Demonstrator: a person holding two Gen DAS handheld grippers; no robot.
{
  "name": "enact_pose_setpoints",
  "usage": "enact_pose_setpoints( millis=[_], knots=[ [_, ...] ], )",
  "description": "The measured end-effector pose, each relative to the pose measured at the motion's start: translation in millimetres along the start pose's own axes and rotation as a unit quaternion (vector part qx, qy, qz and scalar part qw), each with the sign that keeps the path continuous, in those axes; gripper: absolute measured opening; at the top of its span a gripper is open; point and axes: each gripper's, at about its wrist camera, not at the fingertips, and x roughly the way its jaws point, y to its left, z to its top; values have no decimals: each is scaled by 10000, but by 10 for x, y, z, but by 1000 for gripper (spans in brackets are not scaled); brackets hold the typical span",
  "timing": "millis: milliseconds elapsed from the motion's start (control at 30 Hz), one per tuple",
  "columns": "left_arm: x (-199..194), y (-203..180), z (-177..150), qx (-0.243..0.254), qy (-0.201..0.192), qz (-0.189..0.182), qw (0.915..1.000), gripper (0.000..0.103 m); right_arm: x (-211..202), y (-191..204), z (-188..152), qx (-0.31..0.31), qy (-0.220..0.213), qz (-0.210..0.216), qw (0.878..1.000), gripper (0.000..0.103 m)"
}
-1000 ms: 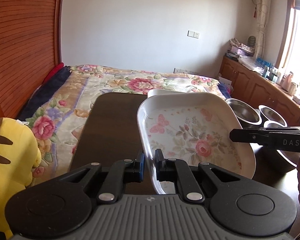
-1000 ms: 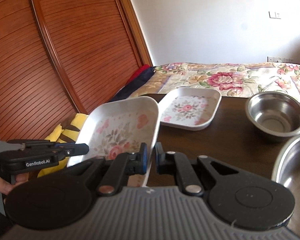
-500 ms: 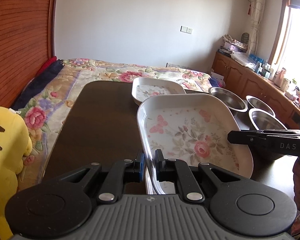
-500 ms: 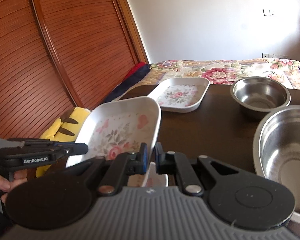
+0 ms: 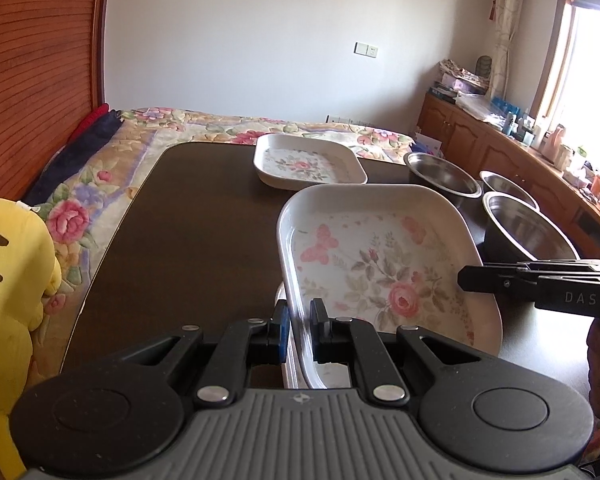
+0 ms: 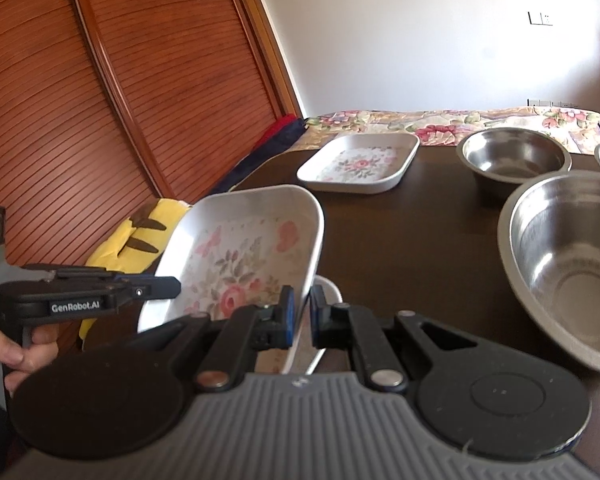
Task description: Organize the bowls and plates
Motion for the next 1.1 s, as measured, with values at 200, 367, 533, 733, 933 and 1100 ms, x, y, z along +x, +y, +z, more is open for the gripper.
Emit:
enact_pose_setpoints(
  millis=[200,367,533,733,933,1100],
  knots=[
    [-15,-18,-62,-1,31,-14,10000,11,3,-27,-84,55,135,46,9999,10],
    [4,-26,-88,22,64,4,10000,11,-9,-22,-114,42,154,49,9999,10],
    [57,-21,-78,66,109,45,9999,11,-20,32,-132,-115,144,13,9998,11],
    [90,-1,-90,68,143,65,9999,11,8,38,-154,-114,196,8,9997,11],
    [113,12,-101,31,161,97,9998,11,41,39,-173,-156,202,-46,9997,12],
    [144,25,-108,7,198,116,9997,11,25,32,-184,-156,184,-50,9997,14]
  ],
)
